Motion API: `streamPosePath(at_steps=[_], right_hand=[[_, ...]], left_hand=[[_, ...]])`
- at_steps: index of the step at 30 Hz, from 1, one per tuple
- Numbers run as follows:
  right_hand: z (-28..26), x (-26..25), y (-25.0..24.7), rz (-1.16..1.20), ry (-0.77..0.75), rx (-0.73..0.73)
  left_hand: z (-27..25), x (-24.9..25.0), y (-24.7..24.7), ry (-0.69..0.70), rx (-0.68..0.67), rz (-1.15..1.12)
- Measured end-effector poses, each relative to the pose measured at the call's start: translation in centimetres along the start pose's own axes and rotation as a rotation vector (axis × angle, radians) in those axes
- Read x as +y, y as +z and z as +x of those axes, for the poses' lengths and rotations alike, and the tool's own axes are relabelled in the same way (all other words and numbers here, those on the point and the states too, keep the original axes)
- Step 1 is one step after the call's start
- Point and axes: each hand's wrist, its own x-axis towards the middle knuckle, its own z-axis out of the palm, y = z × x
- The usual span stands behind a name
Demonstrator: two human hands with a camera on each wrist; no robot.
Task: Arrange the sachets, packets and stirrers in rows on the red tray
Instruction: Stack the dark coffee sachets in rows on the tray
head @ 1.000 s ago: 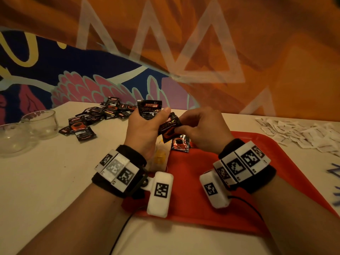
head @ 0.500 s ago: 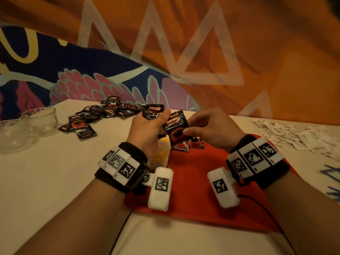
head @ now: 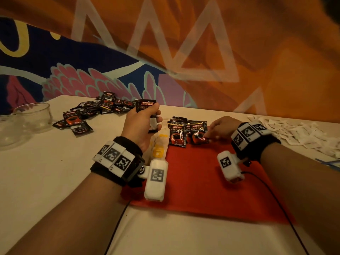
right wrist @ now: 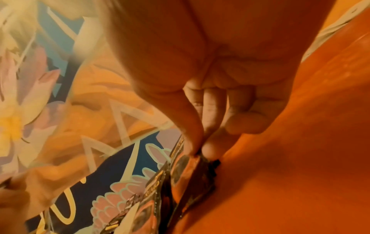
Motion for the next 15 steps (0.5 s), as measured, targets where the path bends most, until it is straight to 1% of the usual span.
streamPosePath(at_steps=[5,10,15], right_hand=[[0.4,-0.2,0.8,-0.04,0.026,-0.016],[0.4,-0.7,1.5,0.009,0.039,-0.026],[0.9,-0.4,1.8,-0.001,0.039,-0.027]], left_hand=[[0.0,0.0,0.0,-0.006,-0.005,-0.002],[0.0,0.0,-0.1,-0.006,-0.004,-0.001],[0.0,0.0,-0.1,-0.017,-0.003,0.008]])
